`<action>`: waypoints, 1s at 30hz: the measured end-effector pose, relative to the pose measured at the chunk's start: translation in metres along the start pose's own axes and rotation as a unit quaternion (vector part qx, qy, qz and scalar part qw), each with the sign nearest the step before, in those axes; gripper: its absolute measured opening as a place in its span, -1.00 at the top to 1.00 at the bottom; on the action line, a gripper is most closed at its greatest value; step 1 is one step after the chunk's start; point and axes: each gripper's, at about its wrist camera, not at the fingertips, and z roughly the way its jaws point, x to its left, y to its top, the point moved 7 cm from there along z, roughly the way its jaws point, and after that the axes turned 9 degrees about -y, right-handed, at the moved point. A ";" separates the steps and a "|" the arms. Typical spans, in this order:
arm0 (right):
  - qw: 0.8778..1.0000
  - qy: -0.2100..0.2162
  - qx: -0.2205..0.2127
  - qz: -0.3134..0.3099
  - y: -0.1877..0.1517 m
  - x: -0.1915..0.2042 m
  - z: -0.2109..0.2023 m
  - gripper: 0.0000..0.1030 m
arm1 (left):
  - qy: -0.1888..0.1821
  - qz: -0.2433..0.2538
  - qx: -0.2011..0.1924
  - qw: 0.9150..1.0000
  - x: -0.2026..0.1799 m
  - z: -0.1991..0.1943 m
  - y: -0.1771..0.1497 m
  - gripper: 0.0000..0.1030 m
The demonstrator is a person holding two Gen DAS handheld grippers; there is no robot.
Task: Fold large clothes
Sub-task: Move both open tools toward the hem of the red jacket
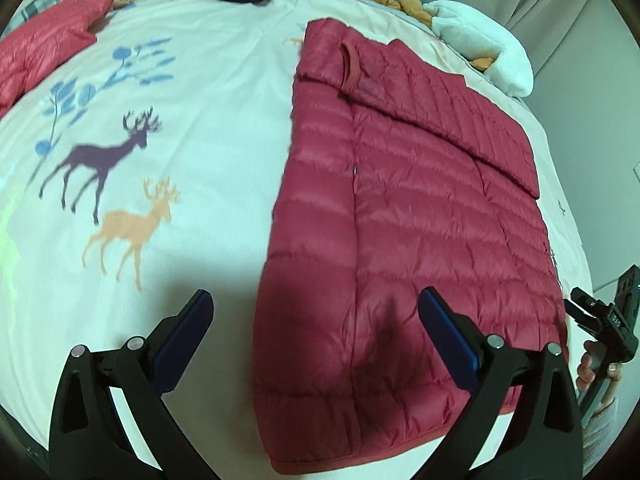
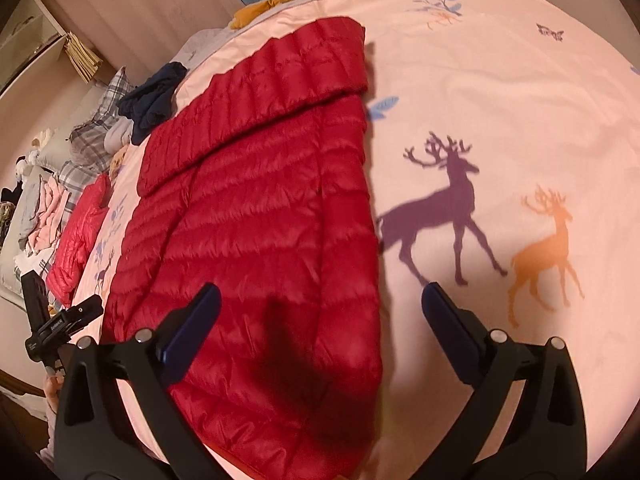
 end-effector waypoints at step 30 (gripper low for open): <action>0.997 0.063 0.036 -0.026 -0.035 0.025 0.003 -0.96 | -0.165 -0.051 0.034 0.984 -0.016 0.003 -0.024 -0.97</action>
